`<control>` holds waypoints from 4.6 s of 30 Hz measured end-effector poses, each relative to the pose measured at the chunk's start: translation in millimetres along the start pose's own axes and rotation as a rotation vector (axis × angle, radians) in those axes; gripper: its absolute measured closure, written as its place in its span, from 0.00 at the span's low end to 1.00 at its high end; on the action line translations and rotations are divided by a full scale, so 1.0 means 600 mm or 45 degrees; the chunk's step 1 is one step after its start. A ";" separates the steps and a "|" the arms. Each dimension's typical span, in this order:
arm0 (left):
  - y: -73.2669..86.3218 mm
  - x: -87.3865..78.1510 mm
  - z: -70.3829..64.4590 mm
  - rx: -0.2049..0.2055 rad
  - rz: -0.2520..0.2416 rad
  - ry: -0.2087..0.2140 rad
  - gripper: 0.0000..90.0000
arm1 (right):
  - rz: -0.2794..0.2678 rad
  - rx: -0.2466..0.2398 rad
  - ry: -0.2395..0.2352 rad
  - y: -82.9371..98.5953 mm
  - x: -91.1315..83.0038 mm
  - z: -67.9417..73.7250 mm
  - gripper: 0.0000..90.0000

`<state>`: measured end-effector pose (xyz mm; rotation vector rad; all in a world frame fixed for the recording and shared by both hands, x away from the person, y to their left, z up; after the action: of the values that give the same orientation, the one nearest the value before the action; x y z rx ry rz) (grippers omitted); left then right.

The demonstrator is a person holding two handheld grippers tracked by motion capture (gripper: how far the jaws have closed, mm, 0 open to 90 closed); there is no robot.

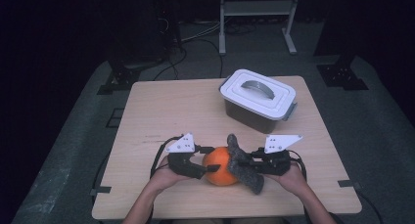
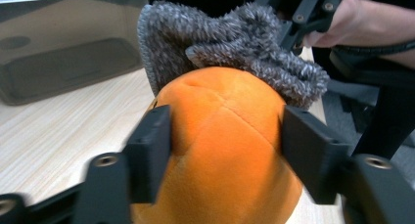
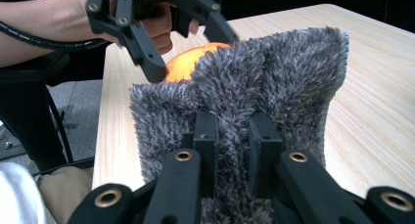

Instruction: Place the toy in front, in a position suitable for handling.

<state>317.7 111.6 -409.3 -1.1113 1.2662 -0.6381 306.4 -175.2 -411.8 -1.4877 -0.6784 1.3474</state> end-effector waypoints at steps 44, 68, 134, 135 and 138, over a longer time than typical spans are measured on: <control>0.014 0.017 -0.003 -0.012 0.026 0.039 0.43 | -0.043 -0.051 0.019 -0.017 -0.006 0.016 0.84; -0.003 0.009 -0.011 0.049 -0.005 -0.018 0.52 | -0.099 -0.029 0.040 -0.018 -0.023 0.011 0.83; -0.003 0.031 -0.013 0.010 0.085 -0.058 0.29 | 0.013 -0.019 0.082 -0.005 -0.025 -0.006 0.84; -0.003 0.031 -0.013 0.010 0.085 -0.058 0.31 | 0.013 -0.008 0.086 -0.003 -0.027 -0.008 0.84; -0.001 0.028 -0.016 0.017 0.073 0.020 0.37 | 0.012 0.018 0.102 0.002 -0.034 -0.018 0.83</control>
<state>312.6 93.7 -414.9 -1.0566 1.3012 -0.6125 312.0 -196.7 -405.8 -1.5270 -0.6107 1.2904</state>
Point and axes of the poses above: each handheld gripper's, and its own axes: x roughly forward along the jaws, y roughly out of its underside, z roughly to its left, the point moved 1 cm from there along x, roughly forward along the jaws, and after that the axes turned 2 degrees about -y, right-handed, at the moved point
